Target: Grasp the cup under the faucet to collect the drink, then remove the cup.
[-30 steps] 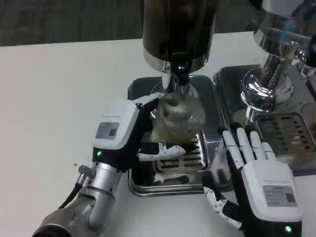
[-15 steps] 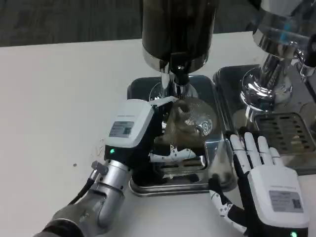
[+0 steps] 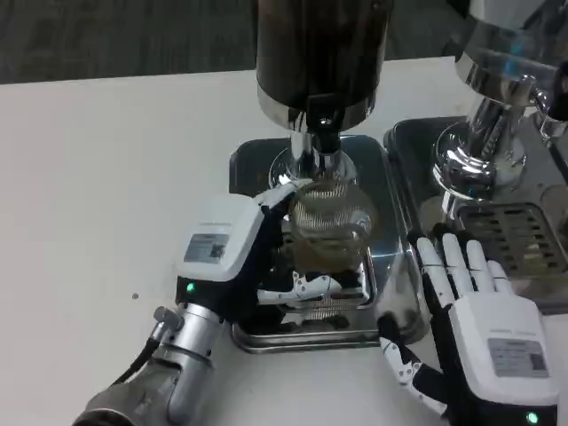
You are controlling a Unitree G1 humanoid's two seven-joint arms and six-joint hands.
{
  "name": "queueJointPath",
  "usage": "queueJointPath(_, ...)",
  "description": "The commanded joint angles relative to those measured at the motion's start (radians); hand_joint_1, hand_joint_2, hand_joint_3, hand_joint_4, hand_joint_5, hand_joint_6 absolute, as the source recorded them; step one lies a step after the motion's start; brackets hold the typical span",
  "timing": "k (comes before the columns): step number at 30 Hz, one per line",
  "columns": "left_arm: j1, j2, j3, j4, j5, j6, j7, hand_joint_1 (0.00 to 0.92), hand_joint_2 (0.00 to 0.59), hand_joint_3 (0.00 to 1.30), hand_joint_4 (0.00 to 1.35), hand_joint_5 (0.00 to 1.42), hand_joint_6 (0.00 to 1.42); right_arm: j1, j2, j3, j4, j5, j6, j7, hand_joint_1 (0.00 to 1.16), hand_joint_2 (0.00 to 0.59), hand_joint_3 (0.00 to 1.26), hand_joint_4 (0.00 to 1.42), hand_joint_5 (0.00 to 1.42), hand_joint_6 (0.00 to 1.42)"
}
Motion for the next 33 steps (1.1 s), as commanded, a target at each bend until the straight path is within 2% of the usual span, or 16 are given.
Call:
queueJointPath(1, 0.010, 0.015, 0.006, -0.009, -0.005, 0.008, 0.015, 0.319, 0.040, 0.25, 0.35, 0.74, 0.78, 0.001, -0.004, -0.006, -0.013, 0.006, -0.003, 0.004, 0.43, 0.431, 0.06, 0.00, 0.00, 0.08)
queueJointPath(5, 0.011, 0.018, 0.017, -0.012, -0.011, 0.021, 0.023, 0.306, 0.044, 0.21, 0.29, 0.70, 0.70, -0.003, -0.004, -0.007, -0.009, 0.009, -0.006, 0.006, 0.43, 0.430, 0.06, 0.00, 0.00, 0.08)
queueJointPath(19, 0.006, 0.015, 0.040, -0.010, -0.015, 0.043, 0.023, 0.321, 0.046, 0.19, 0.25, 0.68, 0.66, -0.006, -0.004, -0.011, -0.007, 0.016, -0.005, 0.006, 0.42, 0.418, 0.06, 0.00, 0.00, 0.08)
queueJointPath(23, 0.014, 0.022, 0.044, -0.021, -0.017, 0.017, 0.027, 0.205, 0.052, 0.17, 0.24, 0.65, 0.60, -0.007, -0.006, -0.013, -0.006, 0.018, -0.006, 0.005, 0.42, 0.417, 0.06, 0.00, 0.00, 0.08)
queueJointPath(28, 0.040, 0.062, 0.066, -0.065, -0.039, -0.064, 0.032, 0.069, 0.005, 0.15, 0.21, 0.58, 0.48, -0.005, -0.008, -0.016, -0.007, 0.021, -0.008, 0.005, 0.42, 0.417, 0.06, 0.00, 0.00, 0.08)
queueJointPath(31, 0.065, 0.087, 0.084, -0.103, -0.055, -0.103, 0.036, 0.040, 0.000, 0.15, 0.21, 0.56, 0.43, -0.004, -0.007, -0.019, -0.006, 0.029, -0.010, 0.007, 0.42, 0.417, 0.06, 0.00, 0.00, 0.08)
queueJointPath(33, 0.111, 0.115, 0.114, -0.183, -0.063, -0.130, 0.070, 0.036, 0.000, 0.16, 0.21, 0.55, 0.41, -0.003, -0.007, -0.021, -0.006, 0.035, -0.013, 0.006, 0.42, 0.417, 0.06, 0.00, 0.00, 0.08)
